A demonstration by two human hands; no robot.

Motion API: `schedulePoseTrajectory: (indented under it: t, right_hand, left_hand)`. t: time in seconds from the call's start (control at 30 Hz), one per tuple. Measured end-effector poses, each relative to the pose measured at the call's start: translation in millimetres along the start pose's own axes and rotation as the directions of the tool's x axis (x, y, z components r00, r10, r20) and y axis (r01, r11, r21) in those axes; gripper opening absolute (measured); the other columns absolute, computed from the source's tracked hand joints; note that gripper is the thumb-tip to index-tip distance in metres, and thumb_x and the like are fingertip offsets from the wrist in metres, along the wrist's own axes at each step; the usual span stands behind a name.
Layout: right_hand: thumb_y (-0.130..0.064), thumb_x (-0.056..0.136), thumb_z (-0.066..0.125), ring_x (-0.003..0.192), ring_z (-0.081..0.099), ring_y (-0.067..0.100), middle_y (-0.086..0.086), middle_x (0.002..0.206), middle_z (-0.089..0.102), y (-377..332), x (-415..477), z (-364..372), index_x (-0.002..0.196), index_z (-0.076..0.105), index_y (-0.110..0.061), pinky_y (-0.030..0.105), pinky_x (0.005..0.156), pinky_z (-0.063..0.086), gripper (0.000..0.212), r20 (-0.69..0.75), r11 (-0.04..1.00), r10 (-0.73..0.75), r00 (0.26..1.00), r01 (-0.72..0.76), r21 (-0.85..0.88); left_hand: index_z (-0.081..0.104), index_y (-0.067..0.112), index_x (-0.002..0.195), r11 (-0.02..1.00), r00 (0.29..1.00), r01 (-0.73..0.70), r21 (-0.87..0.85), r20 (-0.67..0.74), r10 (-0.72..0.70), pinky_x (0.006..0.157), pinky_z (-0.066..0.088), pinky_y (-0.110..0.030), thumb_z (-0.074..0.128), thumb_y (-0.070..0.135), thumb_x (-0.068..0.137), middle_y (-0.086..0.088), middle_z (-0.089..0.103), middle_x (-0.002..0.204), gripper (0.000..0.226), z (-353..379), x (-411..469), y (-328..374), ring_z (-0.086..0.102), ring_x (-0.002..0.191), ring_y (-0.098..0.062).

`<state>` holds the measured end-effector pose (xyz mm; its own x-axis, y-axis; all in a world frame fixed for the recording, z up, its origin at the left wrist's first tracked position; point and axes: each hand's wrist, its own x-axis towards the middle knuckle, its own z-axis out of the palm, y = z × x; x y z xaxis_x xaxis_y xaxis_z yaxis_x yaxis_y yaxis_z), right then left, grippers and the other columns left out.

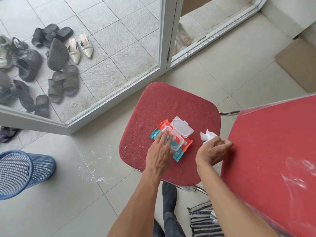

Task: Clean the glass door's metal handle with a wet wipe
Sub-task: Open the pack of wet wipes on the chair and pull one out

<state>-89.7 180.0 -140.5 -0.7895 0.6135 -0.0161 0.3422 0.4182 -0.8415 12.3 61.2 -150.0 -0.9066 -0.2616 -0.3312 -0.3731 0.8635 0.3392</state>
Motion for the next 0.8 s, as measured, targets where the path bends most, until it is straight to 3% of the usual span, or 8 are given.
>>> schedulePoseTrajectory:
  t: [0.07,0.23,0.4,0.53,0.67,0.8]
  right_hand:
    - [-0.011,0.091,0.048,0.086,0.067,0.034,0.021,0.094,0.07,7.9,1.4,-2.5,0.1,0.054,0.0,0.026,0.069,0.038,0.016,0.04,0.999,-0.027,0.999,0.028,-0.03]
    - [-0.017,0.093,0.045,0.09,0.068,0.03,0.013,0.098,0.073,15.7,-7.2,-5.2,0.1,0.056,-0.009,0.021,0.072,0.041,0.015,0.165,0.991,-0.125,0.978,0.132,-0.034]
    - [-0.021,0.091,0.041,0.082,0.062,0.033,0.015,0.093,0.068,8.8,-9.7,-2.6,0.096,0.051,-0.011,0.028,0.068,0.037,0.015,0.214,0.984,-0.157,0.964,0.171,-0.049]
    - [-0.017,0.094,0.044,0.08,0.058,0.031,0.013,0.092,0.064,2.1,-7.9,-1.9,0.097,0.05,-0.011,0.025,0.065,0.03,0.009,0.232,0.974,-0.199,0.952,0.218,-0.057]
    - [-0.015,0.093,0.048,0.073,0.054,0.017,-0.002,0.086,0.06,-7.5,-9.3,-0.4,0.097,0.053,-0.011,0.026,0.064,0.038,0.007,0.307,0.944,-0.307,0.901,0.33,-0.024]
    - [-0.011,0.091,0.058,0.063,0.057,0.019,-0.004,0.069,0.059,-9.6,-9.0,8.3,0.104,0.06,-0.01,0.03,0.059,0.039,0.014,0.394,0.958,-0.239,0.887,0.282,-0.054]
  left_hand:
    - [-0.001,0.018,0.157,0.995,0.996,-0.064,0.076,0.071,0.059,0.122,0.004,-0.037,0.042,0.044,0.101,-0.005,-0.005,0.165,0.075,8.5,-5.9,-6.7,-0.005,0.153,-0.024]
    - [-0.019,0.019,0.154,0.986,0.987,-0.083,0.147,0.147,0.061,0.118,-0.012,-0.039,0.042,0.052,0.097,-0.002,-0.025,0.16,0.09,14.3,-9.8,-10.1,-0.023,0.148,-0.021]
    - [-0.024,0.022,0.153,0.972,0.984,-0.068,0.224,0.176,0.029,0.122,-0.006,-0.053,0.046,0.056,0.095,0.0,-0.027,0.161,0.097,15.9,-9.7,-10.3,-0.025,0.148,-0.021]
    - [-0.024,0.026,0.152,0.971,0.981,-0.05,0.236,0.193,0.004,0.117,0.001,-0.065,0.049,0.059,0.092,0.002,-0.032,0.159,0.1,15.4,-8.3,-8.1,-0.026,0.148,-0.019]
    - [-0.024,0.025,0.153,0.96,0.98,-0.036,0.276,0.199,-0.021,0.112,0.009,-0.073,0.047,0.059,0.093,0.001,-0.032,0.159,0.099,15.8,-7.8,-4.2,-0.024,0.149,-0.021]
    - [-0.026,0.031,0.151,0.964,0.973,-0.049,0.26,0.23,-0.012,0.107,0.015,-0.077,0.046,0.055,0.095,0.001,-0.035,0.158,0.094,18.2,-9.1,-2.6,-0.028,0.148,-0.025]
